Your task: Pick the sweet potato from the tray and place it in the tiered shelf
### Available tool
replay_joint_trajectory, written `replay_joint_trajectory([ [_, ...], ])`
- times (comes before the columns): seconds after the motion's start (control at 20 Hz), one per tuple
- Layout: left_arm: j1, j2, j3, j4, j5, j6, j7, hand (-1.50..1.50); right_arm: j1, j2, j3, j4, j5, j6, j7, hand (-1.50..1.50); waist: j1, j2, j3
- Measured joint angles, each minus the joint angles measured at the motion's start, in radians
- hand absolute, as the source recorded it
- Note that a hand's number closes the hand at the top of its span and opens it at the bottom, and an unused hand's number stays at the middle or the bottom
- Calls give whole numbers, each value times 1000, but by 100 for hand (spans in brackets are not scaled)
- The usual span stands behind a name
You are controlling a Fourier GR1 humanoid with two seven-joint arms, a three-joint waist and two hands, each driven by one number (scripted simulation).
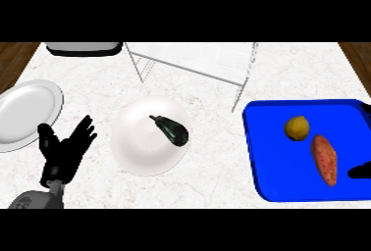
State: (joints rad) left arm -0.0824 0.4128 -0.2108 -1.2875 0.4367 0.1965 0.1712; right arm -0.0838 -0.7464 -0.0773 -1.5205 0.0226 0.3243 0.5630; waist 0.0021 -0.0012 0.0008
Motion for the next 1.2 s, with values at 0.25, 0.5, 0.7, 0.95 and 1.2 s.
replay_joint_trajectory([
  [0.25, 23, -20, 24, -26, -34, -8, 12, 0, 0, 45, 2, -42, 65, 4, 90, -150, -1, -1, 1],
  [0.5, 22, -37, 58, -23, -61, -31, 34, 0, 29, 92, 1, -59, 160, -4, 95, -150, -2, -1, 0],
  [0.7, 31, -55, 88, -38, -86, -51, 46, 0, 34, 149, 4, -60, 230, -9, 98, -150, -2, -1, 0],
  [0.95, 39, -95, 106, -49, -133, -56, 50, 0, 19, 194, -9, -26, 301, 1, 85, -150, -1, -1, 1],
  [1.2, 69, -122, 115, -85, -163, -64, 57, 0, 24, 214, -19, 18, 377, -6, 48, -150, -1, -1, 1],
])
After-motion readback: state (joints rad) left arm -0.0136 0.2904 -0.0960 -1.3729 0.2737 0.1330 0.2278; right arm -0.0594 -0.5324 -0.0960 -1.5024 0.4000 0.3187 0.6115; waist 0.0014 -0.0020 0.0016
